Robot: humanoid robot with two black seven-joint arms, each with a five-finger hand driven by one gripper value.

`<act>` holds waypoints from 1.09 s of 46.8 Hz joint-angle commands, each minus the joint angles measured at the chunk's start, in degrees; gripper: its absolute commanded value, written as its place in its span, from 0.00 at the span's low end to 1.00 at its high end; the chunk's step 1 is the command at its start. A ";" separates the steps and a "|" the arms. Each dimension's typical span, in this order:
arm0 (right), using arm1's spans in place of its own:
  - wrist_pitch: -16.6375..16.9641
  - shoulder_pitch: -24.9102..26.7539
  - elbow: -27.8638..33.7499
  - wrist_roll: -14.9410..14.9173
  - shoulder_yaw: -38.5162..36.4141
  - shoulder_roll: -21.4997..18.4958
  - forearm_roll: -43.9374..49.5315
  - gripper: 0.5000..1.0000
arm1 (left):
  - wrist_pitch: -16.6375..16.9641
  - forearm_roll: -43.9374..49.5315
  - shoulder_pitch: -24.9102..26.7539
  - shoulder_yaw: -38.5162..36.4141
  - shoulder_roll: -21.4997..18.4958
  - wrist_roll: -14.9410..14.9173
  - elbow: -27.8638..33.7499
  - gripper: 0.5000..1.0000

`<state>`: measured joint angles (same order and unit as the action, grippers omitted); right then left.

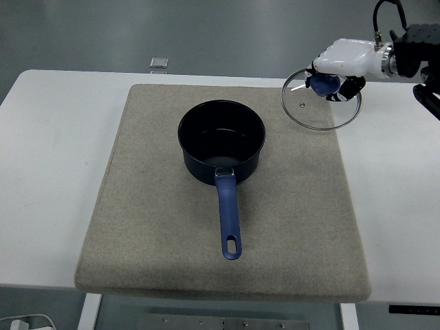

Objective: Lift the pot lid and place it to the right of the pot.

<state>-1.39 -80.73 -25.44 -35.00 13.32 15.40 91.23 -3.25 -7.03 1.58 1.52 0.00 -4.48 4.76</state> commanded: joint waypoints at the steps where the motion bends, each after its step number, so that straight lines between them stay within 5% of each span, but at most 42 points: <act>1: -0.01 0.66 -0.14 0.00 0.04 -0.37 0.00 0.00 | 0.00 0.00 0.00 0.06 0.00 0.00 0.07 1.00; 51: -0.98 5.14 -0.31 0.00 0.04 -1.60 -0.96 0.00 | 0.00 0.00 0.00 -0.02 0.00 0.00 -0.01 1.00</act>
<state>-2.31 -75.68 -25.76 -35.00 13.34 13.82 90.29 -3.25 -7.03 1.59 1.52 0.00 -4.48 4.77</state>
